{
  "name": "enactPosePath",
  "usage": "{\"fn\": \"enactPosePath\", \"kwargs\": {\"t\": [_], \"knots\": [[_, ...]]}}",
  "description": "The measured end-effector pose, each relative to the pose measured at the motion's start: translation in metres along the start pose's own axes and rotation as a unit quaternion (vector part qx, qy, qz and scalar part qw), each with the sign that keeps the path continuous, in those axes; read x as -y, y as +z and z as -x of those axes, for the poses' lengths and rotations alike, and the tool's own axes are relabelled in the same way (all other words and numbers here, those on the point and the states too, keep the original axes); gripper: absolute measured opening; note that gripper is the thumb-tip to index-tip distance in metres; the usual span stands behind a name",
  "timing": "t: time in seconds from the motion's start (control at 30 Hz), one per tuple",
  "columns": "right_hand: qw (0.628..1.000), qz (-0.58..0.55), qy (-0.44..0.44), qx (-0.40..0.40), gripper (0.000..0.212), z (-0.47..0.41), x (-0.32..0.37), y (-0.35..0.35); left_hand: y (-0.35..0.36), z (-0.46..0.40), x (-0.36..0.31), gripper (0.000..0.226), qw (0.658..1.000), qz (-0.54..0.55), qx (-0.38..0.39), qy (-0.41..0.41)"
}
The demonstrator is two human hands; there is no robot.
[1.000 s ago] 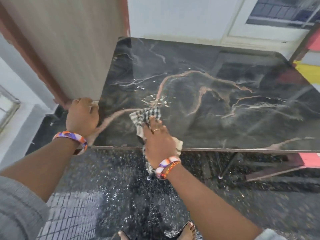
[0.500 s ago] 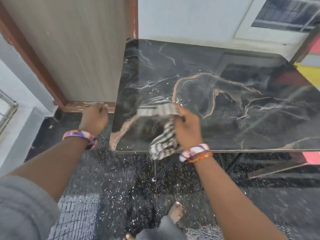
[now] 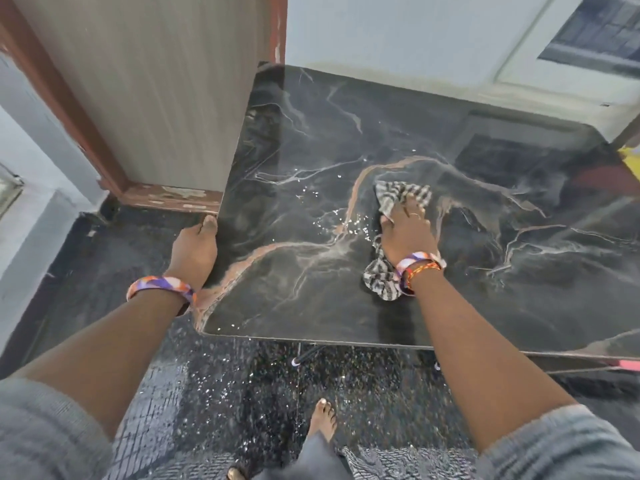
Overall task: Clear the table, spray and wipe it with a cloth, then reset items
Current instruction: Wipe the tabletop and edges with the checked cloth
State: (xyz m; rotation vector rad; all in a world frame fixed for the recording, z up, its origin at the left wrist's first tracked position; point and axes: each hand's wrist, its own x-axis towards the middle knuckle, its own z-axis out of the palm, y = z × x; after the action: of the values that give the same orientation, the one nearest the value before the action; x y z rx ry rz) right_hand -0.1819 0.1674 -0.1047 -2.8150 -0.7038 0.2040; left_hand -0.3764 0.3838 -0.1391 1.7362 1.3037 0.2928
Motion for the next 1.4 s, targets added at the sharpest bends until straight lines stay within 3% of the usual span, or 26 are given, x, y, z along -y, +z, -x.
{"fn": "enactPosePath", "kwargs": {"t": [0.2, 0.47, 0.63, 0.83, 0.93, 1.07, 1.17, 1.27, 1.33, 1.4], "knots": [[0.974, -0.016, -0.216, 0.059, 0.050, -0.007, 0.091, 0.027, -0.019, -0.008, 0.023, 0.048, 0.991, 0.119, 0.029, -0.056], [0.896, -0.063, -0.417, 0.137, 0.048, 0.088, 0.179, 0.046, -0.090, -0.004, 0.060, 0.048, 0.988, 0.137, 0.001, -0.074], [0.897, -0.044, -0.432, 0.080, 0.049, 0.130, 0.182, 0.056, -0.112, 0.015, 0.093, 0.048, 0.989, 0.127, -0.011, -0.079], [0.848, -0.043, -0.528, -0.036, 0.046, 0.173, 0.173, 0.071, -0.107, 0.036, 0.096, 0.048, 0.993, 0.103, 0.007, -0.049], [0.863, -0.088, -0.492, -0.078, 0.045, 0.191, 0.168, 0.065, -0.098, 0.046, 0.080, 0.047, 0.994, 0.103, 0.032, -0.018], [0.869, -0.151, -0.430, -0.191, 0.052, 0.207, 0.136, 0.051, -0.082, 0.060, 0.061, 0.045, 0.993, 0.083, 0.087, -0.003], [0.894, -0.200, -0.296, -0.271, 0.055, 0.202, 0.090, 0.036, -0.067, 0.071, 0.049, 0.038, 0.984, 0.077, 0.159, -0.001], [0.901, -0.216, -0.146, -0.346, 0.052, 0.192, 0.029, 0.025, -0.058, 0.077, 0.042, 0.038, 0.981, 0.061, 0.183, 0.021], [0.911, -0.202, -0.068, -0.354, 0.051, 0.183, -0.014, 0.030, -0.055, 0.077, 0.041, 0.039, 0.981, 0.057, 0.183, 0.025], [0.940, -0.159, -0.037, -0.301, 0.053, 0.176, -0.042, 0.042, -0.055, 0.078, 0.043, 0.039, 0.981, 0.061, 0.181, 0.019]]}}
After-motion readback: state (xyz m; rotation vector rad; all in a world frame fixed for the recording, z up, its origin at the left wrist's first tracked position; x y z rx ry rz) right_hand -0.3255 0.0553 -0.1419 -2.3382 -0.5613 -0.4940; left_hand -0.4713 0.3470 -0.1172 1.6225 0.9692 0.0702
